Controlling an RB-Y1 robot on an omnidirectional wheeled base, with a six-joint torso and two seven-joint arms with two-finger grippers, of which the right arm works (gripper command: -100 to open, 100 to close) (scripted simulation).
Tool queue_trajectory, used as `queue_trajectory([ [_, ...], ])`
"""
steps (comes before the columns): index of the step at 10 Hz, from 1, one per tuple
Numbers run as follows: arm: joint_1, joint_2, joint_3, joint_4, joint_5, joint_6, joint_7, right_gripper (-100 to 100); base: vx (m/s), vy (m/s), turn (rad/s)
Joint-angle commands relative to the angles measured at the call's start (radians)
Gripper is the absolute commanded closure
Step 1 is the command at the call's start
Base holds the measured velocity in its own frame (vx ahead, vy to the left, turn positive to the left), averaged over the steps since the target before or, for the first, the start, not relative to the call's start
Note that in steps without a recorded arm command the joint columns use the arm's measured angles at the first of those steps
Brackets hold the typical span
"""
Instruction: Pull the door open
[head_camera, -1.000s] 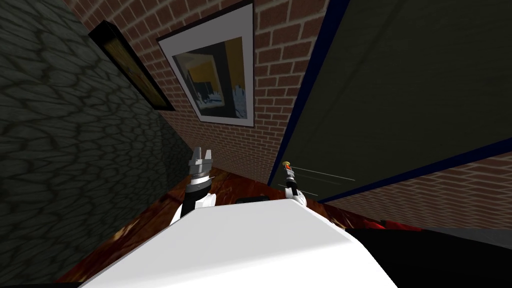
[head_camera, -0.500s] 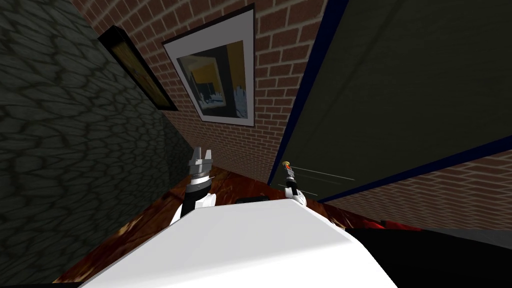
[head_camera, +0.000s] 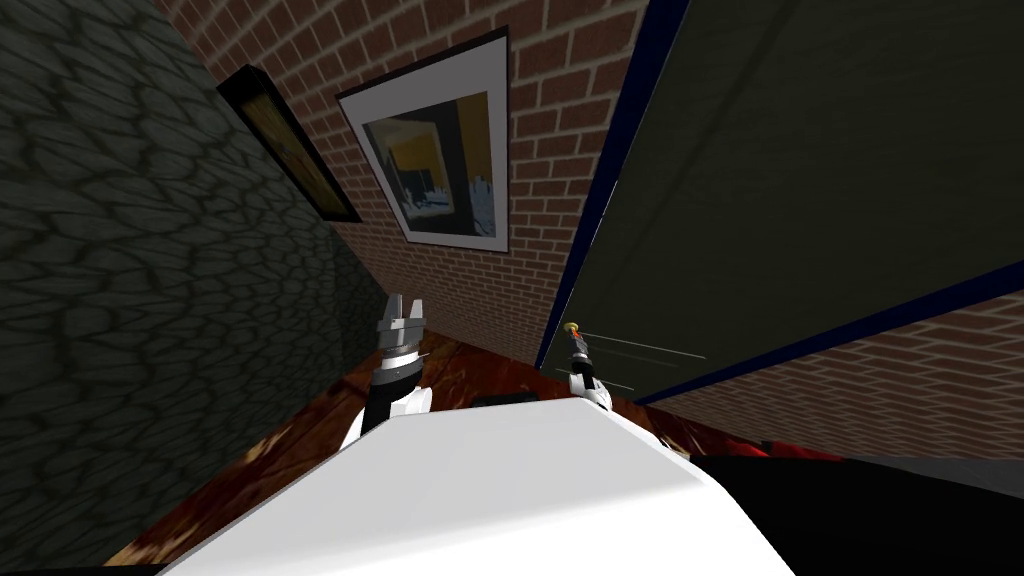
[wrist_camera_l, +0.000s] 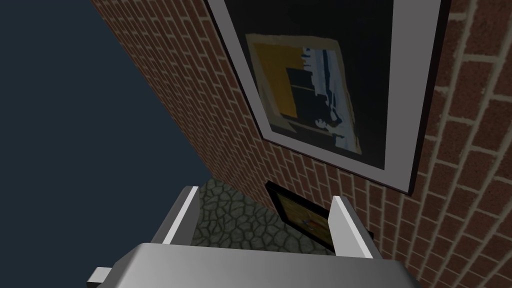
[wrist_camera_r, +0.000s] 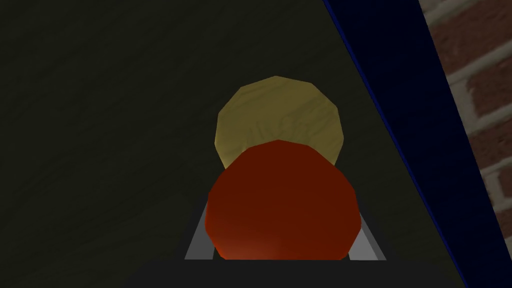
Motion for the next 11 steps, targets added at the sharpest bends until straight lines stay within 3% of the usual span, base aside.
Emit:
queue_trajectory([
  [1, 0.001, 0.012, 0.009, 0.007, -0.002, 0.001, -0.050, 100, -0.029, -0.005, 0.030],
  [8, -0.013, 0.011, 0.014, 0.028, -0.024, -0.006, -0.213, 100, -0.036, -0.007, 0.025],
  [11, -0.013, 0.011, 0.014, 0.028, -0.024, -0.006, -0.213, 100, -0.016, -0.005, 0.005],
])
